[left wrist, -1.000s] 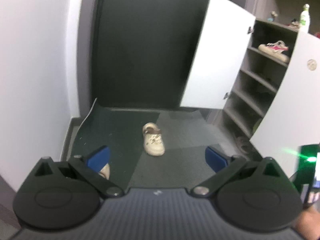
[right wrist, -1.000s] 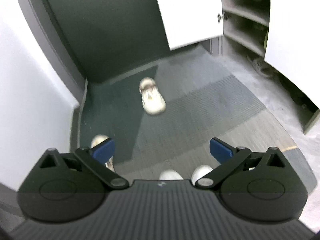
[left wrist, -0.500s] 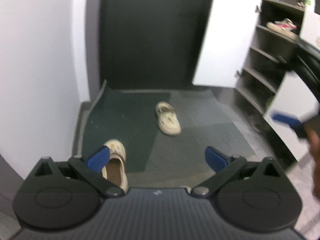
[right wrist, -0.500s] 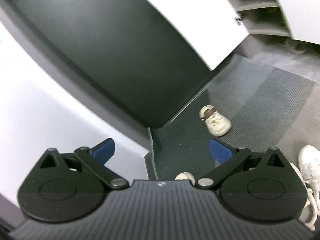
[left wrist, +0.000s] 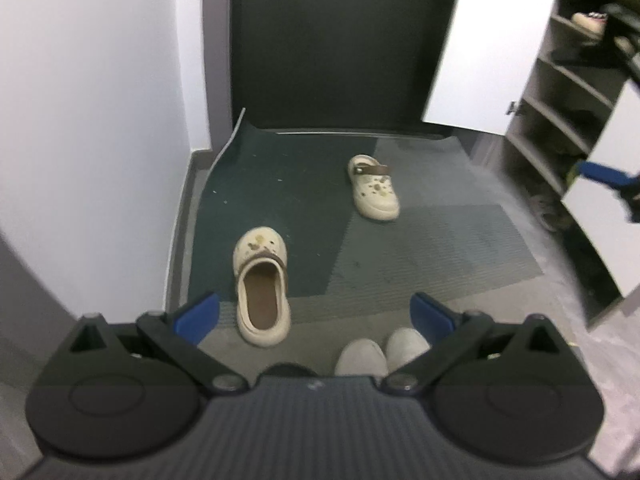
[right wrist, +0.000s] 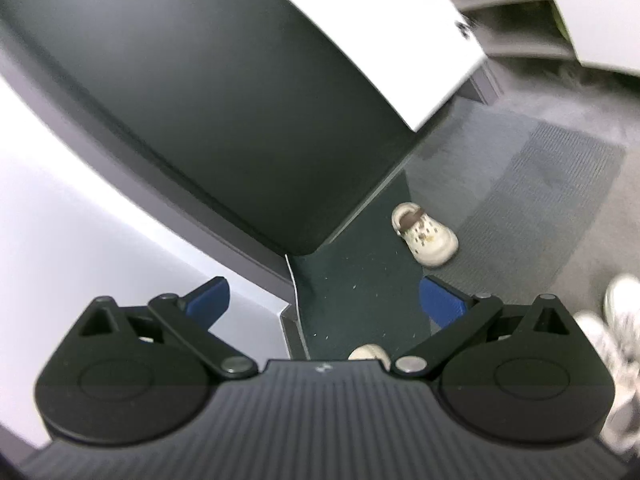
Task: Organize scattered shoes
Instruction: 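Move the left tool toward the cream clog with charms, then grasp the cream clog with charms by its heel with the left tool and lift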
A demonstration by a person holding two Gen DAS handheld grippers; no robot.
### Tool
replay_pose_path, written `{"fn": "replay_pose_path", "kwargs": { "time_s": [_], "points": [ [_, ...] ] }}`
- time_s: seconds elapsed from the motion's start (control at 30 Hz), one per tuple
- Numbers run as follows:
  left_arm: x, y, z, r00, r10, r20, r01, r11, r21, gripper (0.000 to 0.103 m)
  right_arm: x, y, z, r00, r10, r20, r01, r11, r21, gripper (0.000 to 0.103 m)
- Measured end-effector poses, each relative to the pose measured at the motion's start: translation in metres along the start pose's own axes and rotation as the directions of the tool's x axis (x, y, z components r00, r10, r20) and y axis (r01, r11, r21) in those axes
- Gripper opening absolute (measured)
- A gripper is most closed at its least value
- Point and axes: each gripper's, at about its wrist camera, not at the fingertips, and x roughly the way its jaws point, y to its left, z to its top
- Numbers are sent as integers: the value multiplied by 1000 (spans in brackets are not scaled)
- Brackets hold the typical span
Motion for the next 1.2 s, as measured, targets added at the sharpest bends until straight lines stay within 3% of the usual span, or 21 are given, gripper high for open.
{"fn": "replay_pose_path", "kwargs": {
  "time_s": [0.13, 0.27, 0.43, 0.53, 0.63, 0.73, 0.83, 1.03, 1.2],
  "points": [
    [59, -26, 34, 996, 40, -78, -30, 992, 124, 103, 2, -7, 18, 999, -41, 12, 43, 985, -167, 103],
    [130, -66, 68, 990, 22, -137, 4, 983, 183, 103, 18, -37, 30, 994, -105, 11, 104, 952, -287, 103],
    [233, -113, 108, 993, 42, -111, -17, 975, 223, 103, 62, -97, 23, 976, -216, 26, 209, 898, -388, 103],
    [304, -136, 130, 995, 29, -98, -9, 979, 204, 103, 101, -143, -1, 968, -237, 79, 249, 879, -408, 103],
    [390, -158, 150, 997, 28, -76, -17, 989, 148, 103, 137, -183, -28, 972, -213, 96, 232, 915, -331, 103],
    [459, -171, 159, 994, 50, -93, -41, 995, 94, 103, 163, -210, -49, 976, -212, 53, 219, 944, -247, 103],
    [503, -177, 167, 994, 35, -99, -31, 999, 40, 103, 178, -219, -63, 980, -198, 6, 192, 941, -278, 103],
    [571, -188, 180, 997, 71, -6, -71, 997, -2, 103, 196, -229, -74, 980, -197, -14, 178, 910, -374, 103],
    [612, -189, 177, 998, 56, -5, -56, 998, -35, 103, 205, -245, -77, 961, -276, -34, 242, 889, -388, 103]
  ]
}}
